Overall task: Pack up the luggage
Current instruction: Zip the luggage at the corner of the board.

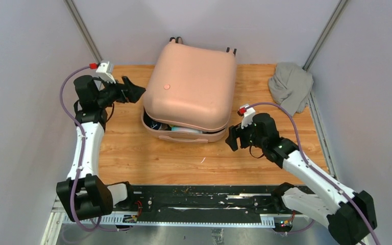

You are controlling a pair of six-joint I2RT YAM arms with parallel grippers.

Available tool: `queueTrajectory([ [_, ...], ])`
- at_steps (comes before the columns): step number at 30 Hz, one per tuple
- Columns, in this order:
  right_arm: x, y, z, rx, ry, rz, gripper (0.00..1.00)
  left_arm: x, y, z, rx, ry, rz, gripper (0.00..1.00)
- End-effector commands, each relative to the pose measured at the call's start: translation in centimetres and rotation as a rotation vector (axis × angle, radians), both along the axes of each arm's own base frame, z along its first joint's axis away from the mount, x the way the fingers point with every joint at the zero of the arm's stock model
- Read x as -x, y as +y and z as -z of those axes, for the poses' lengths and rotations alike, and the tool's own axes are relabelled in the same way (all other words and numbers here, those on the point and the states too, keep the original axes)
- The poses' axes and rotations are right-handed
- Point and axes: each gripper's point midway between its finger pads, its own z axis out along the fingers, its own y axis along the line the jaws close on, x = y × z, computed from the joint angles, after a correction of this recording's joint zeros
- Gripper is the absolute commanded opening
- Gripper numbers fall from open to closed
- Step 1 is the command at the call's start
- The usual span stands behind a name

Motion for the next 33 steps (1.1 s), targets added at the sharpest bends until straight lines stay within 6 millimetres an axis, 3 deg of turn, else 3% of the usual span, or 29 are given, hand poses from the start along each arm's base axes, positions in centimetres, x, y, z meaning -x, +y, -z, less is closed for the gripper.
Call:
queueTrajectory([
  [1, -0.4, 2.2, 1.0, -0.159, 0.077, -0.121, 0.76, 3.4, 2.8, 9.9, -0.175, 0.301, -0.039, 1.00],
  [7, -3.9, 1.9, 0.6, -0.149, -0.040, -0.128, 0.74, 4.8, 5.3, 13.8, -0.265, 0.375, -0.073, 1.00],
  [14, -5.7, 3.0, 3.1, -0.110, -0.009, -0.181, 0.67, 5.0, 4.5, 17.0, -0.217, 0.429, -0.022, 1.00],
  [22, -5.6, 3.6, 3.1, -0.183, -0.071, -0.191, 0.43, 4.6, 3.9, 20.1, -0.171, 0.465, 0.016, 1.00],
  [28, -5.8, 3.1, 2.8, -0.168, -0.087, -0.167, 0.15, 4.2, 3.0, 20.8, -0.141, 0.432, 0.049, 0.85],
  [33, -6.0, 2.3, 2.5, -0.141, -0.098, -0.125, 0.08, 4.1, 2.5, 21.0, -0.125, 0.432, 0.069, 0.74],
])
